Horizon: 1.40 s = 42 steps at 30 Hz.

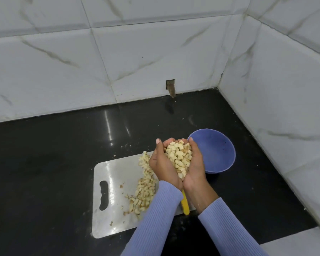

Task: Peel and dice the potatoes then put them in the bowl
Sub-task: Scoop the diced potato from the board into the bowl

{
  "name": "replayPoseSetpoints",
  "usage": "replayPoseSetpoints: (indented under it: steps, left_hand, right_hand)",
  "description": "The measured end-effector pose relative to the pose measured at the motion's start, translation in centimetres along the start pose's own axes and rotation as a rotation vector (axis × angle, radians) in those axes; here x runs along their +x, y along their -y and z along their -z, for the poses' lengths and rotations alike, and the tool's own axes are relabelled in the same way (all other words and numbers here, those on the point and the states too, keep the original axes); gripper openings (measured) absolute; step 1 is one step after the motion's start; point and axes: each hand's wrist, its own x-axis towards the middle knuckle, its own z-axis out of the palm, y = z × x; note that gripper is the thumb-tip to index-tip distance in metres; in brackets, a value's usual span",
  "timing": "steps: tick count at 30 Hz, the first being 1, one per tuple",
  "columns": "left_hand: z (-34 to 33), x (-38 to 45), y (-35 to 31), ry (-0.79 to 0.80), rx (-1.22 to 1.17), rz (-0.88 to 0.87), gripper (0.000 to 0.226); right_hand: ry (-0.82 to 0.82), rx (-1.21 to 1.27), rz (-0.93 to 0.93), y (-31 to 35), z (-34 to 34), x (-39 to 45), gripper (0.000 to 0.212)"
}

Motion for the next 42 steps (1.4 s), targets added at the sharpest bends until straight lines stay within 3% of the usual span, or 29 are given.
replayPoseSetpoints:
  steps: [7,14,19,21,23,38,42]
  left_hand:
    - [-6.2,0.5,4.2,0.037,0.058,0.073,0.043]
    - [-6.9,1.9,6.6,0.127,0.146,0.064,0.073]
    - [-6.2,2.4,6.3,0.228,0.166,0.039,0.081]
    - [-6.0,2.5,6.0,0.281,0.17,0.038,0.084]
    - [-5.9,2.5,5.8,0.329,0.186,0.043,0.087]
    - [-5.0,2.6,5.5,0.438,0.166,0.08,0.09]
    - [-5.1,2.7,5.0,0.448,0.08,0.139,0.092]
  right_hand:
    - [-0.157,-0.069,0.163,6.7,2.2,1.4,0.047]
    - [-0.266,-0.363,0.439,9.5,3.5,2.8,0.032]
    - [-0.163,-0.512,0.344,10.3,4.7,4.0,0.034]
    - [-0.114,-0.58,0.346,10.8,5.2,4.4,0.023]
    - [-0.077,-0.628,0.373,11.3,5.5,4.6,0.015]
    - [0.186,-1.06,0.597,11.4,5.9,4.8,0.029]
    - [0.38,-1.176,0.643,11.6,6.6,4.8,0.011]
